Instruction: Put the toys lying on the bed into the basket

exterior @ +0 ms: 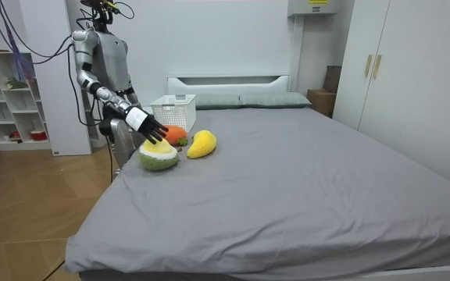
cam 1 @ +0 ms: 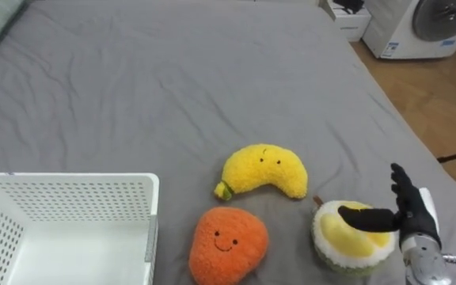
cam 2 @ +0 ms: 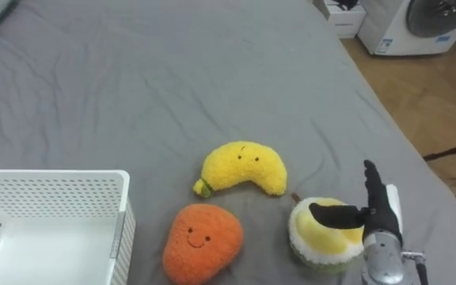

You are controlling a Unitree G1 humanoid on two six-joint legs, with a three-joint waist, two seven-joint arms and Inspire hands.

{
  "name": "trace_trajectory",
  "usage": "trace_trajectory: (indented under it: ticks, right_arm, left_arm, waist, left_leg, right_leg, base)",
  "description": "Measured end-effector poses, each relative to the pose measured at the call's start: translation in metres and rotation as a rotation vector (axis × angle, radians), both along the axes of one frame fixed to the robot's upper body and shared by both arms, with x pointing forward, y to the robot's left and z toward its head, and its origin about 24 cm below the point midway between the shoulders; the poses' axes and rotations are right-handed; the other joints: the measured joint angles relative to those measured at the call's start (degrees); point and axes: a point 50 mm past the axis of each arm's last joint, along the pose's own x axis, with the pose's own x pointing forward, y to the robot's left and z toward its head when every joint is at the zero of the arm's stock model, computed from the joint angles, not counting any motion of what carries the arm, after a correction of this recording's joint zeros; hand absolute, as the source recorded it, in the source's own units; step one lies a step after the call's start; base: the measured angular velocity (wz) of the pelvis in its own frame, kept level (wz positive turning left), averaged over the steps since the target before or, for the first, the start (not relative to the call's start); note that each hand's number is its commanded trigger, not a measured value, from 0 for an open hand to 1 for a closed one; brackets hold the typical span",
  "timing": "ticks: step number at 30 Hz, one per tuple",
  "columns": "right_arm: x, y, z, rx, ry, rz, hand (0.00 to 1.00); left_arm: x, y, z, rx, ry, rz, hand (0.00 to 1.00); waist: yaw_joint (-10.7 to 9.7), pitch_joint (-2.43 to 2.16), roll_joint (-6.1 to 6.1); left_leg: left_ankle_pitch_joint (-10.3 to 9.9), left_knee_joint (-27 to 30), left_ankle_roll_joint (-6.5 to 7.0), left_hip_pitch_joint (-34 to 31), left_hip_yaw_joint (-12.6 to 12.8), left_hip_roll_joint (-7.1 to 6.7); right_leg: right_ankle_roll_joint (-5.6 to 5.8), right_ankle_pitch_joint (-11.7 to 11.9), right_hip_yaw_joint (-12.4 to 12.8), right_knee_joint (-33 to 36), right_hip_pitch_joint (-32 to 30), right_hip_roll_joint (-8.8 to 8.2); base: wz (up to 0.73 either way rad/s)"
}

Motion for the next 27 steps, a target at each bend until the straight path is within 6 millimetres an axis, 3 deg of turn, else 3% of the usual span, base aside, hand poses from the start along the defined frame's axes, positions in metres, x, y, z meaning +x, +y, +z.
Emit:
trace_trajectory:
  ticks: [8,16,27]
  right_arm:
    - [-0.014,0.0,-0.013,-0.046,0.13,0.089,0.0]
    - [-0.026,-0.002,-0.028,-0.113,0.279,0.17,0.0]
    - [-0.024,0.006,-0.035,-0.222,0.348,0.287,0.0]
  left_arm:
    - [-0.002,0.004,0.002,0.015,0.006,-0.009,0.0]
    - [0.009,0.006,0.004,0.024,-0.025,-0.031,0.0]
    - [0.013,0.002,0.003,0.052,-0.008,-0.072,0.0]
  waist:
    - [0.5,-0.31,-0.62]
    - [2.8,-0.12,-1.05]
    - [3.3,0.18,-0.64]
  left_leg:
    - [0.0,0.1,0.0,0.1,0.0,0.0]
    - [0.0,0.3,0.0,0.1,-1.0,-0.06]
    - [0.0,0.2,-0.01,-0.1,-1.3,-0.09]
  right_leg:
    - [0.0,0.0,0.1,0.0,0.2,0.02]
    - [-0.01,0.0,-1.3,-0.3,0.9,-0.17]
    - [-0.01,0.0,-1.4,-0.4,0.8,-0.09]
  base:
    - [0.0]
    - [0.06]
    - [0.0]
